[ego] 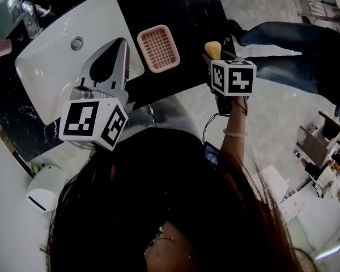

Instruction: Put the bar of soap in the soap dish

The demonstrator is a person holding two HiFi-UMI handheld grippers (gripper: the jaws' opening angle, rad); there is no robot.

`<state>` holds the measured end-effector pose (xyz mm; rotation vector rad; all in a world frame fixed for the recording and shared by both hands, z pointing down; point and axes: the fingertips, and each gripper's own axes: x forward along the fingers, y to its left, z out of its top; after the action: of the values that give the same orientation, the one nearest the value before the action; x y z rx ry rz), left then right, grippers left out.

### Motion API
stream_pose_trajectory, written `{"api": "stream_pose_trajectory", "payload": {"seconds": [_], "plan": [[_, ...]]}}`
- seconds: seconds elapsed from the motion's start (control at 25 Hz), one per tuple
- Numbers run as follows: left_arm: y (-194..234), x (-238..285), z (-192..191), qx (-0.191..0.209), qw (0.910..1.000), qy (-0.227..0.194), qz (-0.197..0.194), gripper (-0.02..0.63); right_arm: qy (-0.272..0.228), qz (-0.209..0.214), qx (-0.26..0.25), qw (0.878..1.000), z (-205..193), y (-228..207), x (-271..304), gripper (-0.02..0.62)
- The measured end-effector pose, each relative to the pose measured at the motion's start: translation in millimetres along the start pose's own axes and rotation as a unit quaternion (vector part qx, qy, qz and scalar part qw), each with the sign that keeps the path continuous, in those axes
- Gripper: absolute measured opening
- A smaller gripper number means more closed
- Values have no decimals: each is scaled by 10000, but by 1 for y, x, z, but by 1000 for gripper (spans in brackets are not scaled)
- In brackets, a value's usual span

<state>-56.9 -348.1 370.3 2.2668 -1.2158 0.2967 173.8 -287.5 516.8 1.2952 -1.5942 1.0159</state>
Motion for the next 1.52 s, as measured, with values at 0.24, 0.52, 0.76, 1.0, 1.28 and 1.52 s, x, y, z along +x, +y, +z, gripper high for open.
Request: {"api": "stream_pose_trajectory", "payload": {"seconds": [0.24, 0.52, 0.76, 1.0, 1.28, 1.52], "plan": [[-5, 1, 12, 83, 9999, -41, 64, -5, -39, 37, -63, 10000, 0, 0, -1, 213], [-8, -2, 28, 141, 9994, -155, 262, -5, -100, 118, -91, 9998, -1, 0, -2, 209], [-6, -11, 26, 138, 9993, -127, 313, -5, -143, 121, -169, 9997, -1, 1, -2, 207], [-1, -22, 27, 185, 9997, -86, 134, -5, -113, 126, -246, 9996, -1, 1, -1, 207], [16, -41, 31, 254, 9996, -58, 56, -5, -198, 119, -233, 9995, 0, 1, -2, 206], [34, -58, 32, 269, 9996, -99, 59, -5, -339, 26, -184, 9993, 2, 4, -2, 204]]}}
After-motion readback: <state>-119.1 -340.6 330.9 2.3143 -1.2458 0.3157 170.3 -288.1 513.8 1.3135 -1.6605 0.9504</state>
